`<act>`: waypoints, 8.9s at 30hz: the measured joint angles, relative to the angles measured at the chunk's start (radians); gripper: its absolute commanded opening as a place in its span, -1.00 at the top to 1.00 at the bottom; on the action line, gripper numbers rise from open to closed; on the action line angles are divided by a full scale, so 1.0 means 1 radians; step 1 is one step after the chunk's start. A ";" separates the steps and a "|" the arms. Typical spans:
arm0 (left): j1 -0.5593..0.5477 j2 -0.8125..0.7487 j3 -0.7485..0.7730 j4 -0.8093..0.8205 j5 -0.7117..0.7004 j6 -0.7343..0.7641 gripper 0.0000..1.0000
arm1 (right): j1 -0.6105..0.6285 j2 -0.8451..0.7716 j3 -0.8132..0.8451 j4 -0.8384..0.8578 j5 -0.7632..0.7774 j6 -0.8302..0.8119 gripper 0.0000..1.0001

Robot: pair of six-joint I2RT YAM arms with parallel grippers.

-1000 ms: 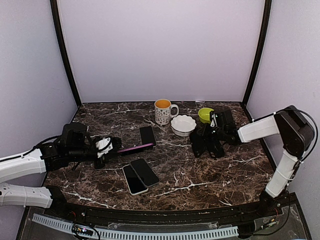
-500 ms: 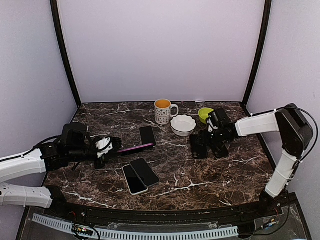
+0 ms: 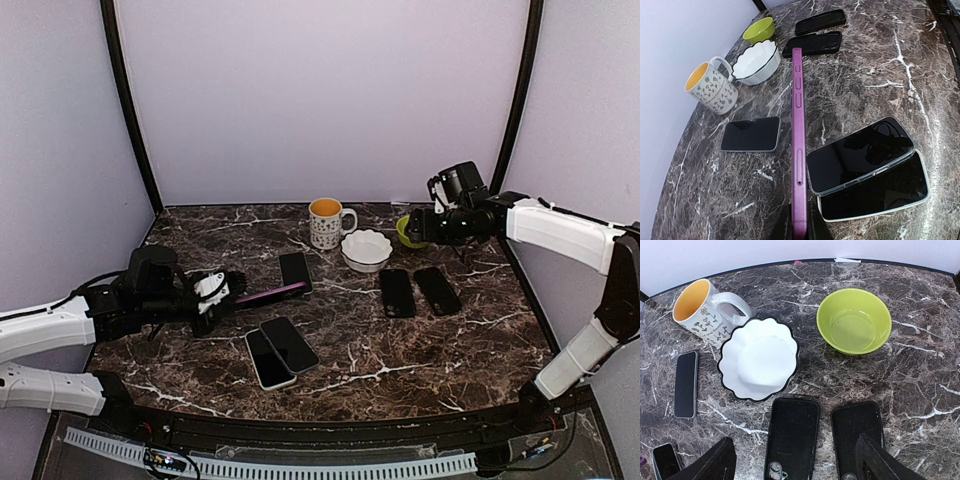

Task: Take the phone out of the phone case
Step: Place the phone case at the center of the board, then place the phone at the center of the board, then pick up the phone with the phone case at the center of the board, then pass from the right arm to the left

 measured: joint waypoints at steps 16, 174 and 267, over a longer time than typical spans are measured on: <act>0.001 0.428 0.328 -0.121 -0.559 -0.305 1.00 | 0.000 -0.008 -0.061 0.078 -0.077 -0.005 -0.64; 0.043 0.303 0.419 -0.378 -0.654 -0.550 -0.81 | 0.689 0.685 0.524 -0.292 -0.146 0.009 0.12; 0.206 0.341 0.636 -0.076 0.579 -1.104 0.88 | 0.698 0.097 0.111 0.457 0.255 -0.582 1.00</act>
